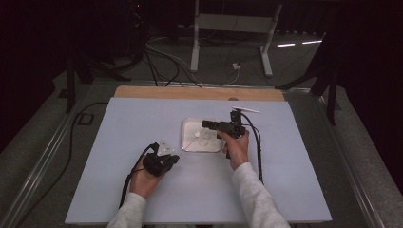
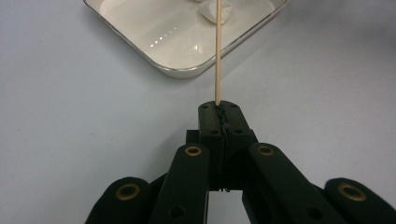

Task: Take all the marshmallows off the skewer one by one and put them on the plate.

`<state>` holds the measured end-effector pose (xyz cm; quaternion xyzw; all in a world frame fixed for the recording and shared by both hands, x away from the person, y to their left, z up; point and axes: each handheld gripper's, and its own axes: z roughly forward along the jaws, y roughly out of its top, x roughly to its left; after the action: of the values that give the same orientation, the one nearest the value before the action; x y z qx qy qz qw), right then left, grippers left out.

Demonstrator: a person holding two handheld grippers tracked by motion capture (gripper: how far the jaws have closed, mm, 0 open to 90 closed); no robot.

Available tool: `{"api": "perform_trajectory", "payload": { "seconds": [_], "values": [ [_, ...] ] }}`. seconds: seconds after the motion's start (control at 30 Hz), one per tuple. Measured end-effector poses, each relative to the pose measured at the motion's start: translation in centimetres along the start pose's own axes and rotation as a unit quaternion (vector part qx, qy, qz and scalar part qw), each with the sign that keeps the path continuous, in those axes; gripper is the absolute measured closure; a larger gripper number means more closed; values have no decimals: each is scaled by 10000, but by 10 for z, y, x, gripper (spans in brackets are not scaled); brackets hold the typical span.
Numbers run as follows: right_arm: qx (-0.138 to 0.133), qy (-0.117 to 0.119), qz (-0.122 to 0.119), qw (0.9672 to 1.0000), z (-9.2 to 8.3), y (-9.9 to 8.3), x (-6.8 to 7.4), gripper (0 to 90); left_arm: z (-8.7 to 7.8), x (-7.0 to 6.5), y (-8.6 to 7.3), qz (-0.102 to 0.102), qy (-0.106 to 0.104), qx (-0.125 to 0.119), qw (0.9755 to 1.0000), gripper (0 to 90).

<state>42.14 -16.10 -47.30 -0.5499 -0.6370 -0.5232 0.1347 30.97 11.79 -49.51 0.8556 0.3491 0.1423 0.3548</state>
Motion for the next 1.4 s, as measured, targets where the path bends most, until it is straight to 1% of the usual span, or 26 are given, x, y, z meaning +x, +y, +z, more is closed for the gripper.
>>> {"api": "perform_trajectory", "payload": {
  "seconds": [0.1, 0.13, 0.2, 0.23, 0.3, 0.33, 0.37, 0.4, 0.43, 0.47, 0.5, 0.53, 0.6, 0.7, 0.8, 1.0, 1.13, 1.2, 1.4],
  "values": [
    [222, 140, -138, 9996, 4, -5, 4, 414, -1, 1, 0, -115, -54, -85, 9999, 900],
    [346, 231, -210, 9989, 8, -8, 6, 414, -2, 2, 1, -124, -71, -101, 9998, 900],
    [531, 322, -298, 9976, 15, -13, 9, 416, -2, 2, 1, -181, -93, -160, 9997, 900],
    [580, 353, -342, 9971, 18, -15, 11, 425, -3, 2, 1, -207, -111, -186, 9996, 900],
    [682, 368, -351, 9964, 24, -19, 14, 451, -3, 2, 1, -259, -121, -250, 9993, 900],
    [737, 365, -340, 9960, 27, -21, 14, 488, -4, 2, 2, -295, -133, -296, 9990, 900],
    [822, 339, -296, 9956, 31, -23, 14, 562, -5, 2, 2, -323, -140, -323, 9989, 900],
    [822, 339, -296, 9956, 31, -23, 14, 562, -6, 3, 2, -362, -154, -365, 9986, 900],
    [862, 380, -278, 9952, 32, -24, 14, 627, -6, 4, 1, -375, -152, -383, 9984, 900],
    [906, 532, -194, 9943, 35, -25, 13, 695, -7, 4, 1, -390, -143, -385, 9984, 900],
    [906, 532, -194, 9943, 35, -25, 13, 695, -6, 5, 1, -401, -147, -387, 9983, 900],
    [829, 501, -200, 9951, 34, -26, 14, 723, -6, 4, 1, -401, -159, -383, 9983, 900],
    [636, 659, -28, 9958, 31, -24, 13, 778, -6, 4, 1, -421, -189, -417, 9981, 900],
    [484, 688, -7, 9965, 27, -21, 15, 808, -7, 5, 0, -454, -206, -473, 9976, 900],
    [391, 684, -23, 9969, 25, -19, 16, 811, -9, 5, 0, -458, -202, -527, 9974, 900],
    [158, 639, 73, 9978, 22, -17, 16, 814, -12, 5, -2, -459, -160, -600, 9970, 900],
    [2, 605, 100, 9981, 20, -16, 18, 815, -13, 3, -2, -469, -159, -667, 9965, 900],
    [-72, 603, 117, 9981, 20, -16, 18, 814, -14, 3, -2, -476, -190, -699, 9962, 900],
    [-151, 590, 131, 9981, 19, -16, 19, 810, -18, 2, -3, -449, -174, -737, 9961, 900]
  ]
}}
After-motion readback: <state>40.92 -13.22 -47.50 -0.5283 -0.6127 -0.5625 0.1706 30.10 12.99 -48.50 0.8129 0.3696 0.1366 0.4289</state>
